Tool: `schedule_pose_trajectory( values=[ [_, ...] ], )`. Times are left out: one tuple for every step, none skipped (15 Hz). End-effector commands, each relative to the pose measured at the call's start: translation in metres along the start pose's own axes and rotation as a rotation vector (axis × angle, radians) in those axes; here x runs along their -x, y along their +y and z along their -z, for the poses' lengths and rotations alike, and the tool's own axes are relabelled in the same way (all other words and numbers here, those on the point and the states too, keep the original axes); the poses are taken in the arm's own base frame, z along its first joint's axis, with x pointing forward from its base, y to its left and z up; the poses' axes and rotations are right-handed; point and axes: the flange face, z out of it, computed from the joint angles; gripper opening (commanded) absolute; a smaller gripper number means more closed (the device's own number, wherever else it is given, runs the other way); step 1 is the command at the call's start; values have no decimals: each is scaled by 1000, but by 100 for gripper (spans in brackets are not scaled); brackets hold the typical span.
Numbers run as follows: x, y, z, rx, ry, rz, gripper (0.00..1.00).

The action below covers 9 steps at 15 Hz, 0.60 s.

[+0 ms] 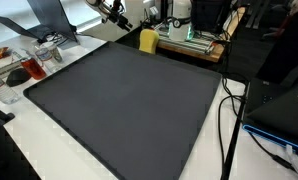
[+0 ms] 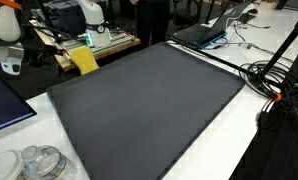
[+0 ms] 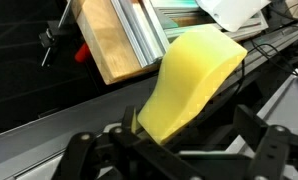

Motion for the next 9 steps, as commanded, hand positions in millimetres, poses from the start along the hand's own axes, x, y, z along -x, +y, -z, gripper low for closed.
schedule_pose_trajectory(
  values=[
    [-11,9,11,-92,2,-9,100],
    [-12,7,11,-91,-12,-2,100],
    [-12,3,11,-87,-35,5,100],
    [-13,-1,10,-85,-53,11,100],
    [-13,-6,10,-83,-71,17,100],
    [-13,-13,9,-89,-95,23,100],
    [-13,-19,7,-95,-132,29,100],
    [-16,-9,4,-94,-78,30,100],
    [-16,-13,3,-99,-100,34,100]
  ],
)
